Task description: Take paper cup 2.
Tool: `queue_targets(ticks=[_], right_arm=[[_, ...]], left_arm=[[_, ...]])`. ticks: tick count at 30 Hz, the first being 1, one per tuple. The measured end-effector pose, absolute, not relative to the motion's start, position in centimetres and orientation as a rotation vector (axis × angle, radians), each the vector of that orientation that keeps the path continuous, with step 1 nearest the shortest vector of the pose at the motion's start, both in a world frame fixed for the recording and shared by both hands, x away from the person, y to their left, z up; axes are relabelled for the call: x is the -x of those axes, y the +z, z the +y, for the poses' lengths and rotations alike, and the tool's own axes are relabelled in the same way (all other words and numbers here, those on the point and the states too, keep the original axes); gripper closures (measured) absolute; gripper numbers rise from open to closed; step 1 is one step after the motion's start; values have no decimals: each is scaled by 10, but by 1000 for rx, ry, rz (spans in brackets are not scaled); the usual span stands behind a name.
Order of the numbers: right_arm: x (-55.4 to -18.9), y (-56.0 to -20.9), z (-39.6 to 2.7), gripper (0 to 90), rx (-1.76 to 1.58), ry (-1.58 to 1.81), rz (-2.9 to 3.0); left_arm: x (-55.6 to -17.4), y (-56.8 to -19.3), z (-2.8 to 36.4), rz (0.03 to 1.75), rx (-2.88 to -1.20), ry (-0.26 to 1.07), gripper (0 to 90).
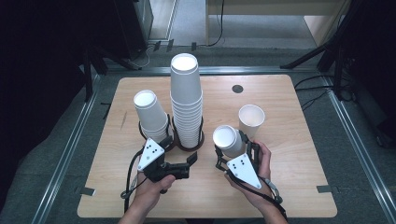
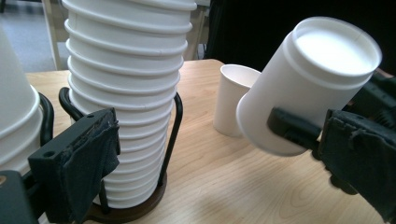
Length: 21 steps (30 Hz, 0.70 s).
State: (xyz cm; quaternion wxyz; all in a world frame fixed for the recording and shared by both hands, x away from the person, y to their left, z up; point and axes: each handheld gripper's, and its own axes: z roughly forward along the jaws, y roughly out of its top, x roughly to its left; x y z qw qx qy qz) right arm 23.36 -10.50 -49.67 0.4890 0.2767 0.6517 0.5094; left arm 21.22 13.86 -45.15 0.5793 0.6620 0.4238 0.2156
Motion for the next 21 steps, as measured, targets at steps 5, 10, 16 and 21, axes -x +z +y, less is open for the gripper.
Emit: queue_targets(ticks=[5, 10, 16, 21], right_arm=[[-232, -506, -97, 185, -618, 1206, 1602], [-227, -512, -88, 185, -553, 1191, 1625], [-222, -515, -81, 184, -500, 1178, 1640], [-219, -516, -75, 184, -470, 1197, 1669]], left_arm=[[-214, -452, 135, 999, -1578, 485, 0], [-213, -454, 129, 979, -1614, 460, 0], [-211, -455, 123, 950, -1646, 444, 0], [-209, -456, 118, 930, -1670, 433, 0]])
